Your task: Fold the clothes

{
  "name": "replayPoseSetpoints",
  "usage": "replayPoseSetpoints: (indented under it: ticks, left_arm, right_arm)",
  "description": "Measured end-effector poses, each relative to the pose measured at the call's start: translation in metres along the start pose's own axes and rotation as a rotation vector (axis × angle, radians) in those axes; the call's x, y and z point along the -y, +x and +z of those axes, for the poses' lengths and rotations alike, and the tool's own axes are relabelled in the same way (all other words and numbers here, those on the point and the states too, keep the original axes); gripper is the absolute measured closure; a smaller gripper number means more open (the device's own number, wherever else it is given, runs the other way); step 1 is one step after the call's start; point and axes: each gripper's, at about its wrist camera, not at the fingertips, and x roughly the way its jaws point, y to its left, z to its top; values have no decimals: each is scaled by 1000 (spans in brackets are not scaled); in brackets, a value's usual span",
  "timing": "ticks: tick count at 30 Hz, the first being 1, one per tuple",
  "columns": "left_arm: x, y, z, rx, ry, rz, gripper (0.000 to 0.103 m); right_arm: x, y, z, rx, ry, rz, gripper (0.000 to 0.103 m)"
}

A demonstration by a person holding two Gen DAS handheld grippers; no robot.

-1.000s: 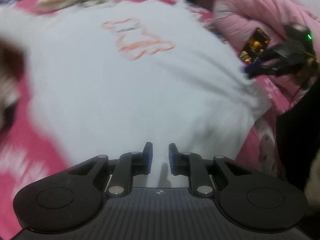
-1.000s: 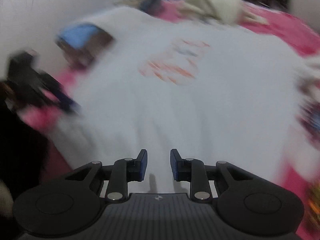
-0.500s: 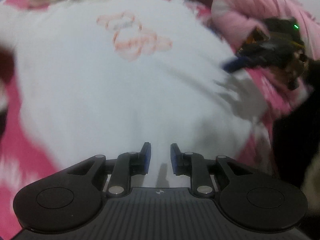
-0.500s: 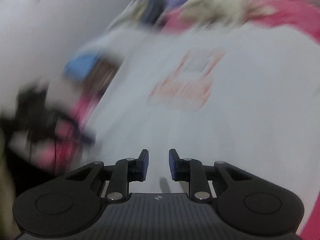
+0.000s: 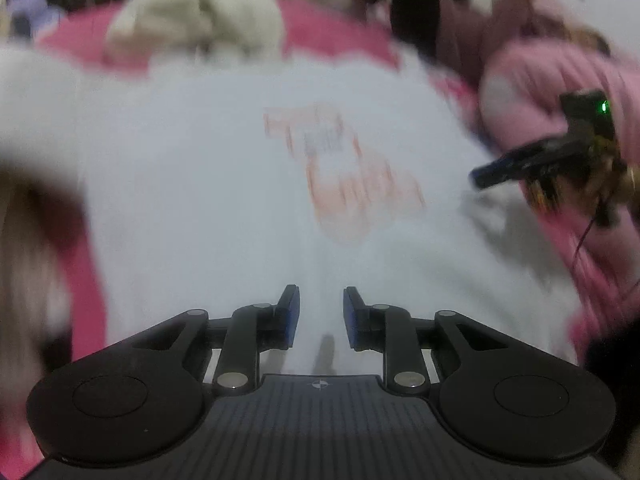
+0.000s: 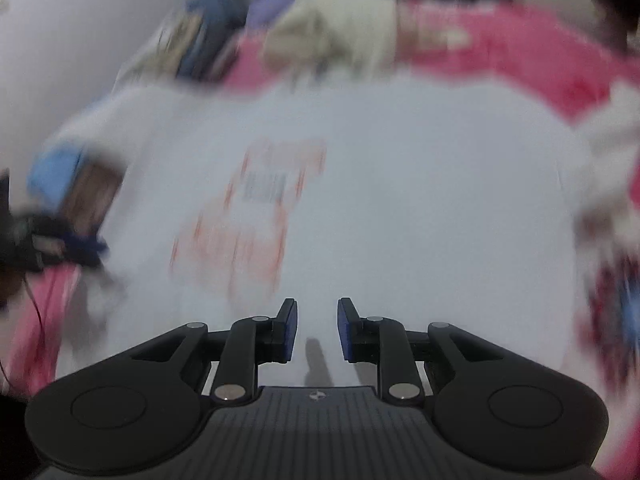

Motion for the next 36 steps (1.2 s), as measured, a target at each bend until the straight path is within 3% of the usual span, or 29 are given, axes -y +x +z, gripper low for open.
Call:
replayPoseSetpoints:
  ticks: [2,4,6,9,11,16,17,20,22,24,26,29,32,33,36]
  left_arm:
    - [-10,27,9,13,-18,121,78]
    - [-26,39,-2,-15,8,274,78]
    - [-40,32,-21,-33,10,354,78]
    - [-47,4,-26,-10,-74,364,78]
    - [-38,-2,-9,36,-54,340,76]
    - [-19,59,60,169,21,270,71]
    - [-19,77,69,182,26,282,71]
    - [-38,121,75,107,7,397,70]
    - [-56,115,62,116,-22,409,66]
    - [-65,104,53,117,-39,465,67]
    - [-71,96,56,123,-74,453,67]
    - [-72,108,82,154,-63,454,67]
    - [-76,141,112,173,-59,482,66]
    - [-80,151,115,171,-68,516,66]
    - [-98,169,117,204,-86,625,65]
  right_arm:
    - [10,22,23,25,19,-44,79]
    - [24,31,9,-54,-13,-119,80]
    - [37,18,-14,-68,-28,-138,80]
    - [47,-4,-22,-105,49,-167,79]
    - [42,-7,-4,-85,19,-159,77]
    - [21,40,76,92,-129,-134,78]
    - [25,56,86,92,-130,-146,78]
    - [46,91,90,10,-158,-247,79]
    - [73,81,82,14,-127,-306,79]
    - [95,65,81,8,-6,-353,82]
    - [101,56,93,50,42,-315,79]
    - [79,69,130,161,-16,-241,79]
    - [65,110,163,198,-81,-173,81]
    - [63,129,172,195,-110,-180,81]
    - [82,165,184,152,-144,-342,83]
